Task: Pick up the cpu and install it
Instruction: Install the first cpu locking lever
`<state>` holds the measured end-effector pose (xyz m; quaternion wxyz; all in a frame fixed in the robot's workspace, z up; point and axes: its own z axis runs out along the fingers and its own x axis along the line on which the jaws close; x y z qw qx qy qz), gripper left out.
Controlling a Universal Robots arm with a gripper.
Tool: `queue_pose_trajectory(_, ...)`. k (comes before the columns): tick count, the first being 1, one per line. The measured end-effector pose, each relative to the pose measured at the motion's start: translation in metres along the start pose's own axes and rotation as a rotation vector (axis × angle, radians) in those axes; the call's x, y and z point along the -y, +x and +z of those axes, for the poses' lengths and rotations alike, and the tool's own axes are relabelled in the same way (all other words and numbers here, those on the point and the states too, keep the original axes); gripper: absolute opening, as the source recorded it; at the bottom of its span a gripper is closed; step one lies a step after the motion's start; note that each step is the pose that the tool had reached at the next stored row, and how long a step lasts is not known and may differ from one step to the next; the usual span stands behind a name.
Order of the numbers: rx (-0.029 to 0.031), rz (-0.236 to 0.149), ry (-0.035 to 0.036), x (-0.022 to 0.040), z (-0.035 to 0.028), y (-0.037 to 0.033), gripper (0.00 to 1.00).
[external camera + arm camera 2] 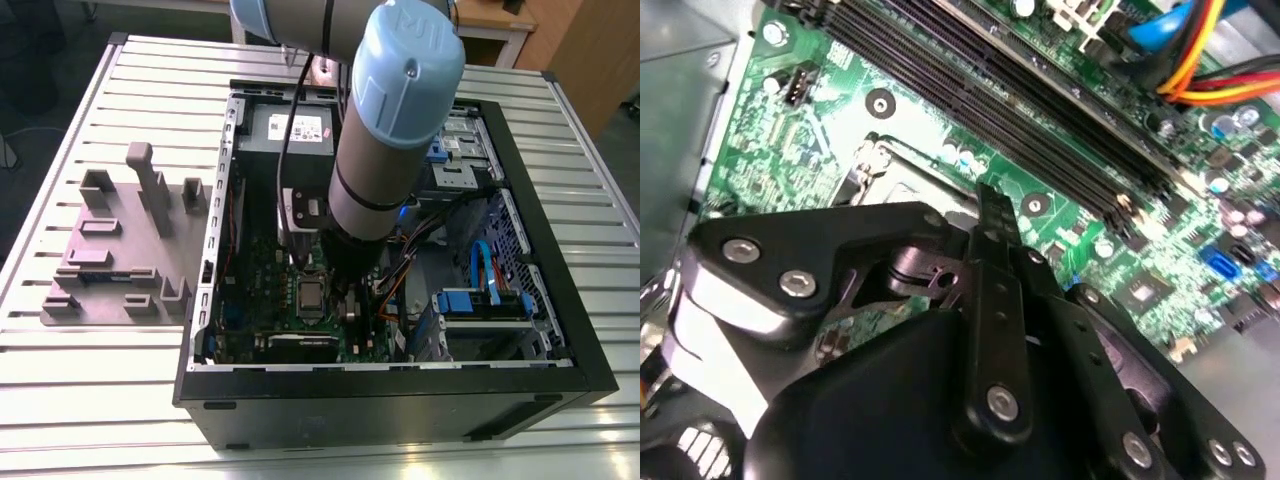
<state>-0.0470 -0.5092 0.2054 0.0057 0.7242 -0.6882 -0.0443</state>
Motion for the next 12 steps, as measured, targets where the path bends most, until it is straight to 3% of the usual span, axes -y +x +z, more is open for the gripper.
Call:
queue_pose_trajectory(4,0.0008,0.000,0.0000,-0.0006,-0.0081,-0.0004,0.10)
queue_pose_trajectory(12,0.0063,0.000,0.0000,-0.0006,-0.0085,-0.0004,0.10)
